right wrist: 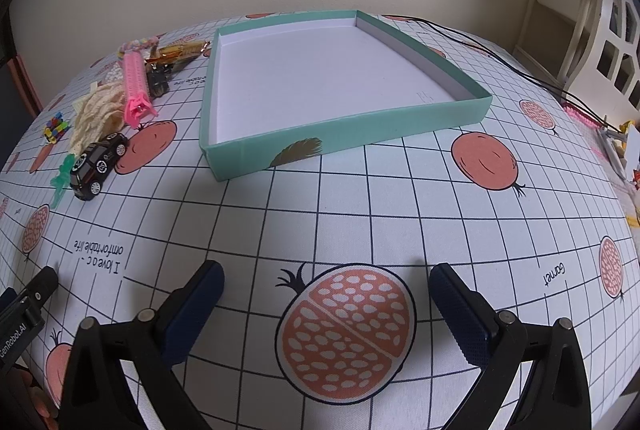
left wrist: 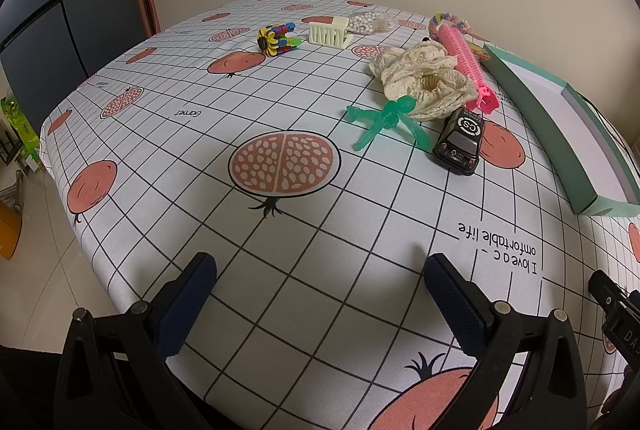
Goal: Organize objects
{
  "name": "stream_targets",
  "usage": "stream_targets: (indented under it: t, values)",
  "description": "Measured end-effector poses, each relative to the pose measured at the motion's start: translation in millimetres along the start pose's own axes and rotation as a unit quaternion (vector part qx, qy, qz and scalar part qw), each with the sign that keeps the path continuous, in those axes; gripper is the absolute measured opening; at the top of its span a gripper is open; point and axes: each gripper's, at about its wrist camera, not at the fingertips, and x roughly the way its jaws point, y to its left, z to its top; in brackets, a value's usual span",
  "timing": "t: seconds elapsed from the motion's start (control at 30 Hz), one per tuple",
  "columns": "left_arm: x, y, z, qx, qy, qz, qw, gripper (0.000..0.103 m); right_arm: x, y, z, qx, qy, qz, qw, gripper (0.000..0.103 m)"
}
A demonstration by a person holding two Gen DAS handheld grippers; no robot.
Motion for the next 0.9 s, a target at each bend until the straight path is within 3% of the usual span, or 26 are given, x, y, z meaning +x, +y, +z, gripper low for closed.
stream_targets:
  t: [0.6, 0.9]
  values:
    - [1, 0, 1, -0.004, 0.005, 0.004, 1.0000, 0.103, 0, 0, 0, 0.000, 0.001, 0.000, 1.000, 0.103]
    - [2, -1, 12, -0.005, 0.020, -0.017, 0.9996, 0.103, 0, -2, 5, 0.008, 0.008, 0.007, 1.000, 0.103]
